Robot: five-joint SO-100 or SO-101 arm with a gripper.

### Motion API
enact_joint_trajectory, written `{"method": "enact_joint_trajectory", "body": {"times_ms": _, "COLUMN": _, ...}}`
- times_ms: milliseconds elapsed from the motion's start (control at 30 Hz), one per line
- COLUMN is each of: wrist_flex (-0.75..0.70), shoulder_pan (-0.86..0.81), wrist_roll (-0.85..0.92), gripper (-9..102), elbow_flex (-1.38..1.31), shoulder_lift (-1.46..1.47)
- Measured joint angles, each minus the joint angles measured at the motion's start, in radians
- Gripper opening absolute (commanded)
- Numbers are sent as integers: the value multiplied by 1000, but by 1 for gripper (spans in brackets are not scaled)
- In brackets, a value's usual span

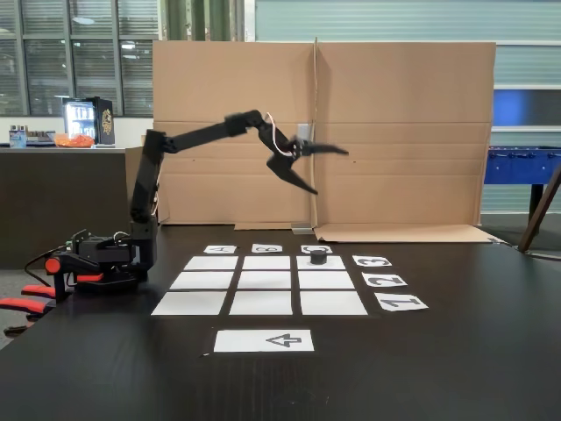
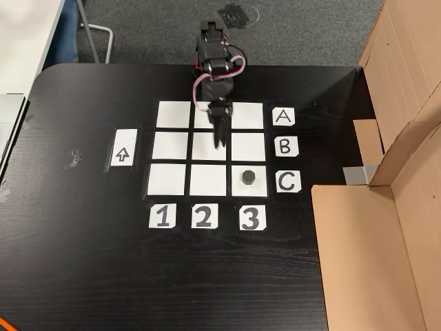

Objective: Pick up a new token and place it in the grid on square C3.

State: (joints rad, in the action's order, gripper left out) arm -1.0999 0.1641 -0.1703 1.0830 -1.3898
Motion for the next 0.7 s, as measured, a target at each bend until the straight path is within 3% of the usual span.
{"method": "enact_joint_trajectory", "body": {"times_ms": 333, "wrist_flex": 101, "shoulder_pan": -252, "wrist_roll": 124, "gripper": 50, "elbow_flex": 192, "shoulder_lift": -308}}
{"method": "enact_joint_trajectory", "body": {"times_ms": 700, "wrist_flex": 109, "shoulder_pan": -520, "wrist_roll": 196, "gripper": 50, "elbow_flex": 351, "shoulder_lift": -620}}
